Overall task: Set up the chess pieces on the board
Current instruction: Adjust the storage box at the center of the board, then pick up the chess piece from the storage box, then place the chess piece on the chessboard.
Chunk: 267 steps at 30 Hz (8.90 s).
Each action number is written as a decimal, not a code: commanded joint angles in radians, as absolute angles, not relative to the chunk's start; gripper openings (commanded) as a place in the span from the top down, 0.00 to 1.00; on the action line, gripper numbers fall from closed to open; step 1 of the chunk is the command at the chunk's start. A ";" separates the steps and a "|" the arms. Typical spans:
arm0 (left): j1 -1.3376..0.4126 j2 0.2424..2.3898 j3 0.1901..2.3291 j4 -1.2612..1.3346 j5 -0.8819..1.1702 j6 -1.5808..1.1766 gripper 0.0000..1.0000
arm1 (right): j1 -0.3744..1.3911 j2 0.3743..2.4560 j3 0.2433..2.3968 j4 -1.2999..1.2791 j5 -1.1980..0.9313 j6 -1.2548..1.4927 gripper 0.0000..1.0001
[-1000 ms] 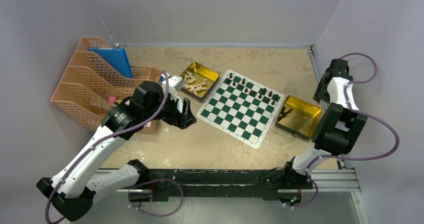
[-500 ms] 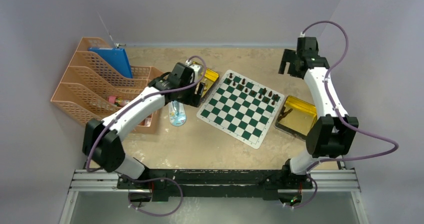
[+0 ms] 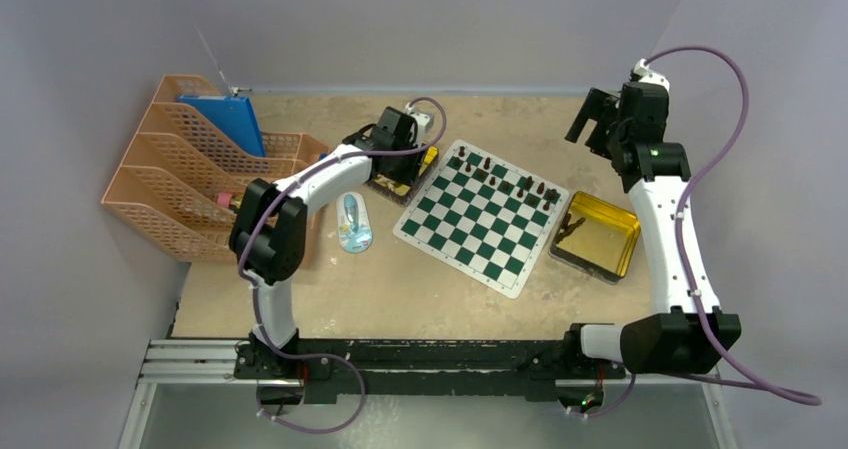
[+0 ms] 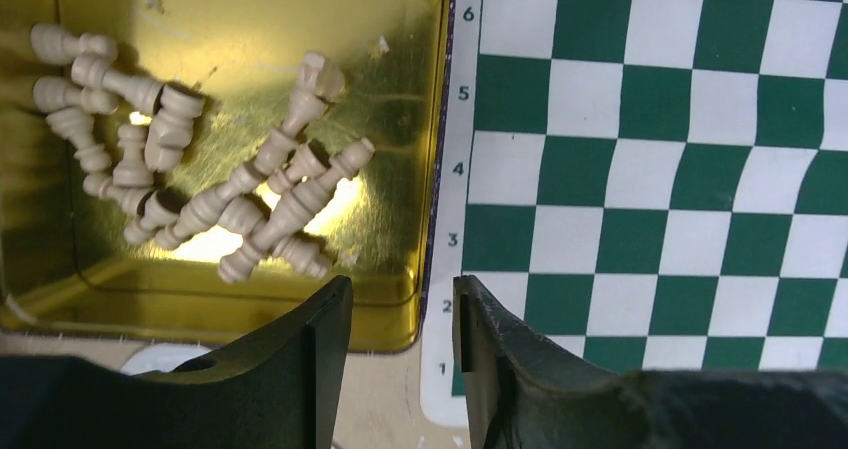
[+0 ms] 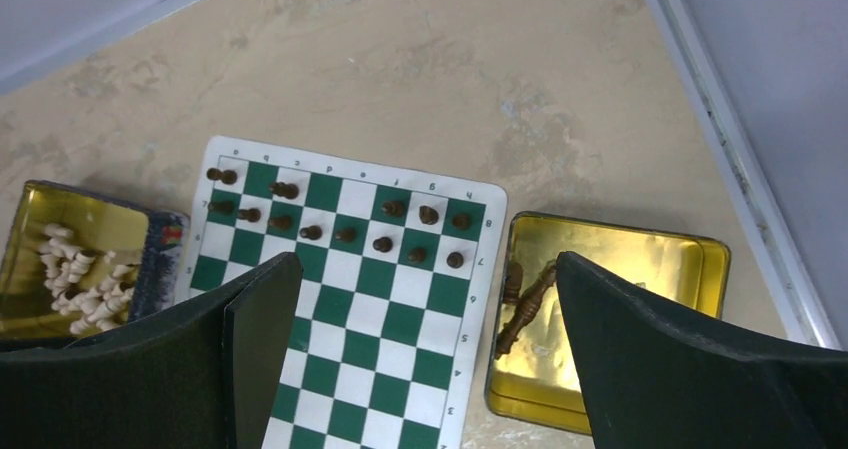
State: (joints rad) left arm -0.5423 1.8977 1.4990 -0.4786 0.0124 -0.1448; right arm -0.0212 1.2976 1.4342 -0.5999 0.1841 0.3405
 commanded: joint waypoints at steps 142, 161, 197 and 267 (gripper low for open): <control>-0.526 1.200 1.261 -0.812 0.326 -0.435 0.34 | -0.256 1.524 1.034 -0.438 0.232 0.791 0.88; -0.526 1.182 1.382 -0.732 0.521 -0.589 0.42 | -0.232 1.297 1.233 -0.596 0.122 0.740 0.91; -0.525 1.460 1.410 -0.571 0.678 -0.636 0.43 | 0.609 1.348 1.322 -0.345 -0.017 1.328 0.93; -0.387 1.468 1.094 -0.729 0.677 -0.536 0.98 | 0.799 1.782 0.559 1.286 0.179 0.026 0.83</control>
State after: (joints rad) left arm -0.3927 1.4586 1.0973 -0.7425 0.6720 -0.5774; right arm 0.7853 1.7821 0.5270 1.1736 0.1883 0.0669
